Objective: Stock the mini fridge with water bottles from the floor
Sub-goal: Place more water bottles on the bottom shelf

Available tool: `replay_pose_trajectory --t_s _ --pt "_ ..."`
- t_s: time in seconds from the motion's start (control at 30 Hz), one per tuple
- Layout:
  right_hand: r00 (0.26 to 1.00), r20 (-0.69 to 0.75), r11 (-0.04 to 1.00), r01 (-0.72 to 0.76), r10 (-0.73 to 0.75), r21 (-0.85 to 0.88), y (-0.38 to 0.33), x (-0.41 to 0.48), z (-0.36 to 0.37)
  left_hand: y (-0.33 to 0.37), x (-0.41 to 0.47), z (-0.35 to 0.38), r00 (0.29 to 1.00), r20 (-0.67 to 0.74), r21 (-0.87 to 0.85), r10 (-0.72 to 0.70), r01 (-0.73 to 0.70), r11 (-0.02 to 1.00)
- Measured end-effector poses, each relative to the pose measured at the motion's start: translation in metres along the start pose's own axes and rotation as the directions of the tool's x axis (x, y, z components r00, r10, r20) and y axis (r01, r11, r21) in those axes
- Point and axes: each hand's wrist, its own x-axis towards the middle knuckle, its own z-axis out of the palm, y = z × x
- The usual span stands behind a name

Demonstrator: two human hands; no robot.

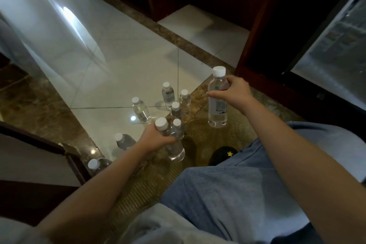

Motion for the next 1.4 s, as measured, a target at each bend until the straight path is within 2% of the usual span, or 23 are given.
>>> replay_pose_trajectory --t_s 0.13,0.37,0.6,0.83,0.93,1.03,1.23,1.4 --pt "0.996 -0.089 0.997 -0.015 0.022 0.074 -0.002 -0.003 -0.019 0.051 0.016 0.0 0.994 0.022 0.001 0.103 -0.103 0.995" --pt "0.94 -0.332 0.968 0.002 0.084 0.252 -0.004 -0.001 -0.087 0.163 0.045 0.006 0.968 -0.074 -0.094 0.24 -0.246 0.965" --pt "0.828 -0.523 0.885 0.075 0.202 0.459 0.022 -0.005 -0.173 0.285 0.083 0.037 0.924 -0.15 -0.195 0.353 -0.377 0.905" --pt "0.702 -0.646 0.902 0.013 0.299 0.432 0.086 -0.019 -0.252 0.368 0.111 0.124 0.896 -0.124 -0.3 0.426 -0.444 0.845" --pt "0.647 -0.677 0.894 -0.017 0.351 0.448 0.119 -0.016 -0.274 0.39 0.123 0.166 0.885 -0.072 -0.288 0.46 -0.46 0.84" --pt "0.627 -0.679 0.901 -0.091 0.382 0.424 0.152 -0.002 -0.291 0.4 0.141 0.209 0.896 -0.021 -0.292 0.444 -0.43 0.854" --pt "0.655 -0.651 0.914 -0.167 0.383 0.369 0.205 0.044 -0.312 0.389 0.188 0.278 0.933 -0.016 -0.281 0.359 -0.349 0.894" --pt "0.678 -0.607 0.909 -0.268 0.414 0.32 0.246 0.086 -0.307 0.38 0.224 0.301 0.928 0.013 -0.161 0.371 -0.365 0.917"
